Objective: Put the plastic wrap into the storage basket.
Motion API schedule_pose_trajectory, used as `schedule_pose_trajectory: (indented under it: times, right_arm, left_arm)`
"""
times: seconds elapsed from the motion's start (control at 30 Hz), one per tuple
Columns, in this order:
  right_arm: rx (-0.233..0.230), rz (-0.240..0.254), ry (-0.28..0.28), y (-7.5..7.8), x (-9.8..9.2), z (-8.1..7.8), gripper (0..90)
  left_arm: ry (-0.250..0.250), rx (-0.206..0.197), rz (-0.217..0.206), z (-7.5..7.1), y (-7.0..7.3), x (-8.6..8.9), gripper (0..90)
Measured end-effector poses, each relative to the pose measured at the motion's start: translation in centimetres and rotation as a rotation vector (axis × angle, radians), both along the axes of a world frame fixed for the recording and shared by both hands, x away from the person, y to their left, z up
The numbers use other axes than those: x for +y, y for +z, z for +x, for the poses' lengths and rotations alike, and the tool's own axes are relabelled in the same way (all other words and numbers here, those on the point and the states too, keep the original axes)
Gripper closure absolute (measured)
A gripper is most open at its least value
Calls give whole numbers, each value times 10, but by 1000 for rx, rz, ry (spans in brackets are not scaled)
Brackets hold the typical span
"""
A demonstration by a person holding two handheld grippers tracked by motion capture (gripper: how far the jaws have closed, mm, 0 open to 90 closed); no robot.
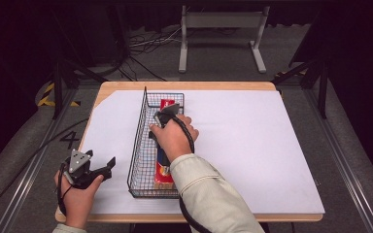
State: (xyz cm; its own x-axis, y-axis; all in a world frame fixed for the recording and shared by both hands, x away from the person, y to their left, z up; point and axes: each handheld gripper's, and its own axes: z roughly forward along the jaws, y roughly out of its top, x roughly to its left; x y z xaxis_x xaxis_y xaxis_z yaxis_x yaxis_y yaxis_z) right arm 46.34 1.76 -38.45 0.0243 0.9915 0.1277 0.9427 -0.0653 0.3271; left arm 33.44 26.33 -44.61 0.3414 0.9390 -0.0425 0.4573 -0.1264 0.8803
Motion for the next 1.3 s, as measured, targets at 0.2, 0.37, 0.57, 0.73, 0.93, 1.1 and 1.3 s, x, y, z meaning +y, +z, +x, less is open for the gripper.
schedule_pose_trajectory:
  times: [0.2,0.37,0.57,0.73,0.93,1.1,1.3]
  right_arm:
    - [5,-13,9,-2,0,1,379]
    - [7,-8,6,-2,0,0,375]
    - [16,-5,-3,-1,0,1,374]
    - [18,2,-6,-1,0,1,360]
    - [8,19,-11,2,-2,1,348]
    - [-32,5,9,13,-3,-1,321]
    - [-104,7,50,28,-5,-2,302]
  left_arm:
    - [3,-7,-8,1,1,0,135]
    - [-14,-13,-7,5,1,-5,136]
    - [-15,-10,-11,6,0,-6,136]
    - [-15,-8,-9,6,0,-6,136]
    - [-15,-4,-11,7,0,-7,136]
    - [-18,-11,-9,8,0,-8,136]
    - [-13,-11,-8,7,1,-7,136]
